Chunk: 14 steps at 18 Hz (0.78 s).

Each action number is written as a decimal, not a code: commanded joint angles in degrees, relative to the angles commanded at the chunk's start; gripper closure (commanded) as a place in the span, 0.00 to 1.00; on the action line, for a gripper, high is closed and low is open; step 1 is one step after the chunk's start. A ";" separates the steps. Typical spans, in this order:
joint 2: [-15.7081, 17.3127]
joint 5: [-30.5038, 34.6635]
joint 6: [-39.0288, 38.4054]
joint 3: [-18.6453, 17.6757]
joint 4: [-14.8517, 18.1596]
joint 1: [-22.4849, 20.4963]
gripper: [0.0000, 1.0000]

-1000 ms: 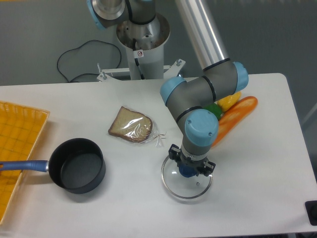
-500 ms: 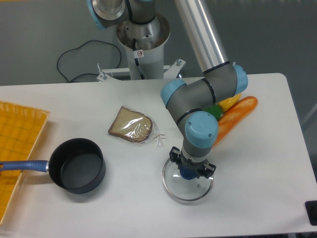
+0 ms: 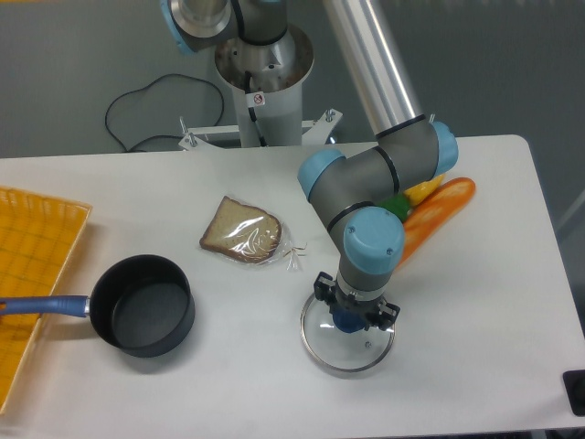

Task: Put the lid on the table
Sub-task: 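Lower the glass lid flat onto the table and hold it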

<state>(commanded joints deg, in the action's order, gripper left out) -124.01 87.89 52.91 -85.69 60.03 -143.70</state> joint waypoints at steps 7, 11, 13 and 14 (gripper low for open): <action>-0.26 -0.09 0.00 0.00 0.00 0.00 0.55; -0.62 -0.09 -0.09 0.00 -0.44 0.00 0.55; -0.70 -0.09 -0.09 0.00 -1.23 0.09 0.55; -0.79 -0.09 -0.09 -0.09 -1.23 0.00 0.55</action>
<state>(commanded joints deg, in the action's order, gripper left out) -124.80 87.80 52.82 -85.78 58.80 -143.70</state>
